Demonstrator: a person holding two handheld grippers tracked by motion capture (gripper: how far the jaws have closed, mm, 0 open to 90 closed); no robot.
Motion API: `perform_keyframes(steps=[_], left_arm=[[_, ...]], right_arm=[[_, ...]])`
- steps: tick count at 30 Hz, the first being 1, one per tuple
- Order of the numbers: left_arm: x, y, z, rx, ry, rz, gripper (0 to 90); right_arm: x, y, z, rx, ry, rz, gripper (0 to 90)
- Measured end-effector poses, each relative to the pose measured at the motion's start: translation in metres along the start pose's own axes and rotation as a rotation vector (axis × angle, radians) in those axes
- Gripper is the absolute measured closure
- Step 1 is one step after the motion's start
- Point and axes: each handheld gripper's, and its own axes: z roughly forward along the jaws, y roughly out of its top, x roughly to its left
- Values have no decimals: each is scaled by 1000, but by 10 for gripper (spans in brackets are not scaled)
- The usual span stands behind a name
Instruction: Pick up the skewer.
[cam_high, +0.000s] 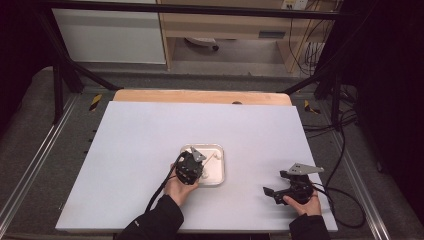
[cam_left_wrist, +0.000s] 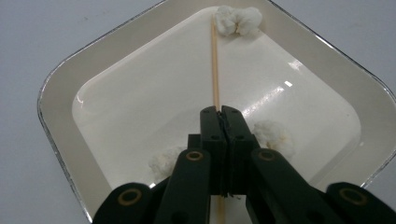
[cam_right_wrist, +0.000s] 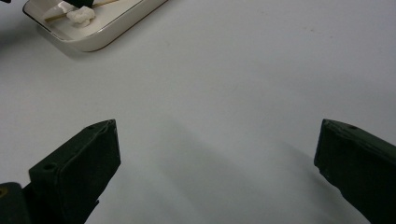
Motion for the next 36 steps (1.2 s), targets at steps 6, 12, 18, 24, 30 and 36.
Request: perform_keyframes(steps=[6,12,18,24,30,36], left_arm=[[2,-2,0,-20,-17,-37,887],[3,-2,-5,-51,-23,-37,888],[9,-2,-14,-76,-31,-45,887],[16,-5,-27,-108,-52,-50,887],[21,-7,-37,-132,-78,-45,888],[22,-9,-42,-139,-101,-24,888]], right_arm=[[0,0,1,0,-2,-2,9],[0,0,0,-1,-1,-2,9],[0,0,0,-1,-4,-5,9],[1,0,1,-1,-7,-8,8],[3,2,2,-2,-8,-27,7],[6,5,3,-17,-23,-49,7]])
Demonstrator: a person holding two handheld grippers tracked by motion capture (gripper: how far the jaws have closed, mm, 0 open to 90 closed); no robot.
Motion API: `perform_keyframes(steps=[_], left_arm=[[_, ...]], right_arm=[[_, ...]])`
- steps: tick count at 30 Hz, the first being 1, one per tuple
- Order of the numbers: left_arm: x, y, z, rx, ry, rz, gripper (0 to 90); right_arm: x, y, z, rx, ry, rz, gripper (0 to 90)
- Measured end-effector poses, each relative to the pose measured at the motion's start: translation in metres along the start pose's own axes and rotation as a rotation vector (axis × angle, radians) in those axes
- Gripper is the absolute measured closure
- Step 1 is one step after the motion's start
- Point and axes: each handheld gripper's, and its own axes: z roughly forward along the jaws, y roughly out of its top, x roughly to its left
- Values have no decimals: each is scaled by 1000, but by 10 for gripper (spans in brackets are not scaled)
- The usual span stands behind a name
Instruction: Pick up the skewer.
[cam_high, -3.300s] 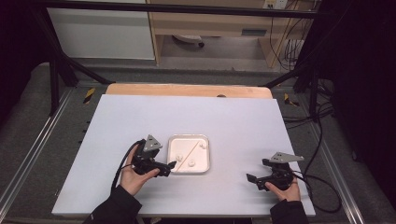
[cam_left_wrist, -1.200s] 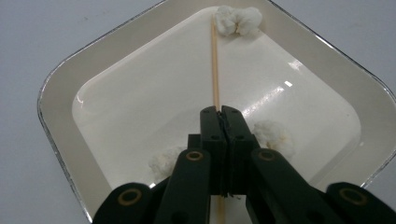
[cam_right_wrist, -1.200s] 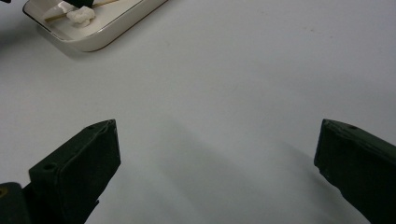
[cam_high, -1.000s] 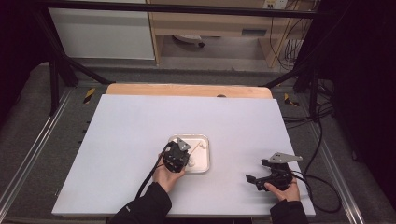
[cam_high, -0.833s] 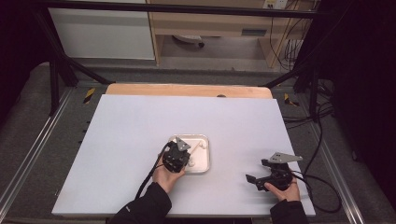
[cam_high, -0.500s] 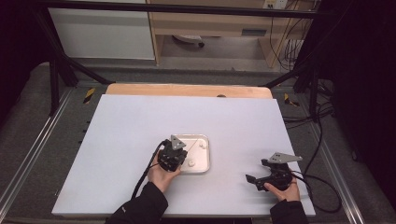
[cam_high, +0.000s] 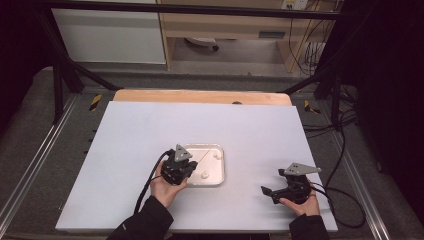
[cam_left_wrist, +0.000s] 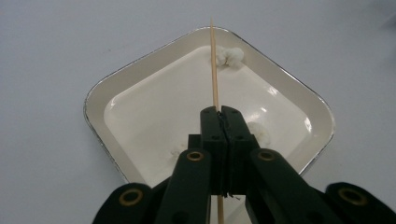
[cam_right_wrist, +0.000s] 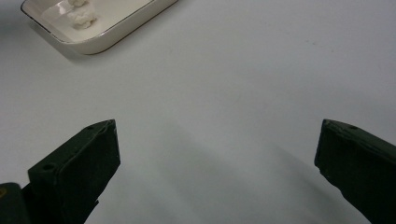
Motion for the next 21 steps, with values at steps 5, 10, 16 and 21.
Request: perform_keyframes(steps=[5,10,16,21], left_arm=[[0,-1,-2,1,-18,12,888],[-1,-1,-5,0,-48,30,888],[-3,0,-9,8,-74,59,888],[-5,2,-10,23,-92,78,888]], right_arm=[[2,2,1,-1,-17,-16,7],[8,6,2,-3,-41,-62,7],[13,11,5,13,-66,-112,7],[18,16,6,24,-79,-165,15]])
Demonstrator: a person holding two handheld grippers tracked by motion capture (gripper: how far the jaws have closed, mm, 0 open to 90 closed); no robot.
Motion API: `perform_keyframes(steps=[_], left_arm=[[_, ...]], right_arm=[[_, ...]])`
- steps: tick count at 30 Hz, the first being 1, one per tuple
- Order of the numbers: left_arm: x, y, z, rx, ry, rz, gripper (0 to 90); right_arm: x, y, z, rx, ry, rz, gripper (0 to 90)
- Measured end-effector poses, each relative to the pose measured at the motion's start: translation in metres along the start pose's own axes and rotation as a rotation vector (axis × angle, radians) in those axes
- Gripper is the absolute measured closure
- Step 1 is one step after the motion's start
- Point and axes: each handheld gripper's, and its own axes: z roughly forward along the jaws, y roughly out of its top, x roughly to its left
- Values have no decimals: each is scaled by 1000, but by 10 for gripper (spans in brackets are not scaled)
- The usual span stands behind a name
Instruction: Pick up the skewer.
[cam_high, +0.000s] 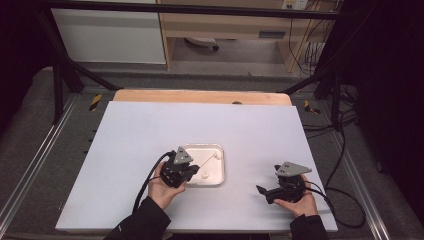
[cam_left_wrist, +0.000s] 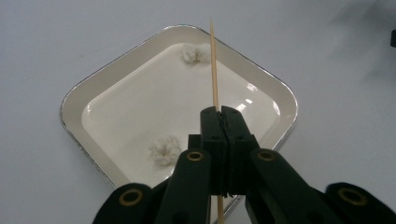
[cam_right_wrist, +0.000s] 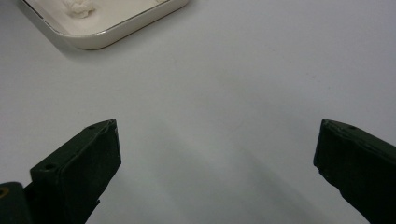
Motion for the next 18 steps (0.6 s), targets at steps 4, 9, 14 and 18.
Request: perform_keyframes(steps=[4,9,14,18], left_arm=[[-3,4,0,13,-28,22,888],[-6,9,-1,19,-37,36,888],[-12,15,2,32,-53,65,888],[-17,20,5,42,-66,87,888]], right_arm=[[6,6,3,31,-18,-72,16],[10,10,3,43,-24,-112,17],[15,15,1,61,-45,-192,27],[18,18,0,74,-51,-244,35]])
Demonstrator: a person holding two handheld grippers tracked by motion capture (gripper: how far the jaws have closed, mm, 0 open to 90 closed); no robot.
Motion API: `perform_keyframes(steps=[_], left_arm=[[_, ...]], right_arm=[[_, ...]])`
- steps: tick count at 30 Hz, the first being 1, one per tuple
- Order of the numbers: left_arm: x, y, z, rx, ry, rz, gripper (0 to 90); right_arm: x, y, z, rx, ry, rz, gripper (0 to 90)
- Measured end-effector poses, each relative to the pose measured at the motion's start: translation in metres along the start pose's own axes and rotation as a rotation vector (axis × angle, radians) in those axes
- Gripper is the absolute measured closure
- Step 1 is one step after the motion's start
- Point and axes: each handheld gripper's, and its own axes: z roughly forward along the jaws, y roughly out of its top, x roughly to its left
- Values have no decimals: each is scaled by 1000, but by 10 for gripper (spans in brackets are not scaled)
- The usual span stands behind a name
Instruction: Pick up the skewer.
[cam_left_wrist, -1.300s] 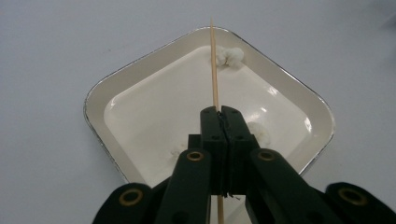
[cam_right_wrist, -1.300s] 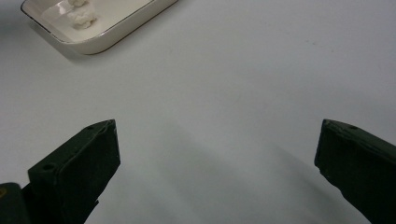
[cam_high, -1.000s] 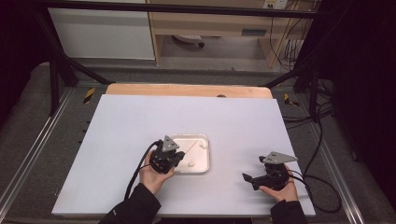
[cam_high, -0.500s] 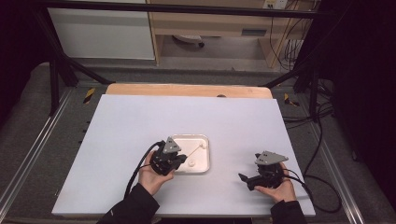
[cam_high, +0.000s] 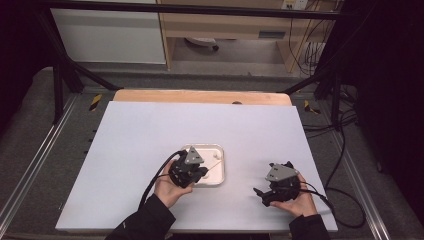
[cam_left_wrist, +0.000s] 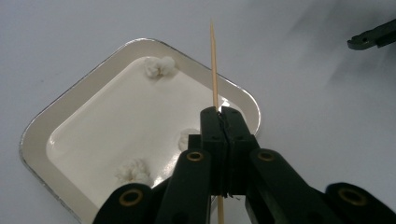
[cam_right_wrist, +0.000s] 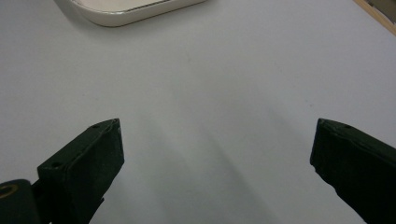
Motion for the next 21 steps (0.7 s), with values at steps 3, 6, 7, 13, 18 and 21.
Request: perform_keyframes(steps=[3,6,7,13,18,21], left_arm=[[-3,3,3,14,-10,19,888],[-8,9,7,26,-28,45,888],[-8,9,7,26,-28,45,888],[-14,15,12,44,-49,72,888],[-20,21,17,59,-63,96,888],[-24,25,19,64,-71,109,888]], right_arm=[[2,2,0,8,-2,-23,45],[5,8,0,14,2,-77,52],[5,9,0,14,-1,-93,54],[9,15,0,12,-5,-151,69],[14,21,1,14,-13,-232,107],[16,23,1,15,-16,-262,130]])
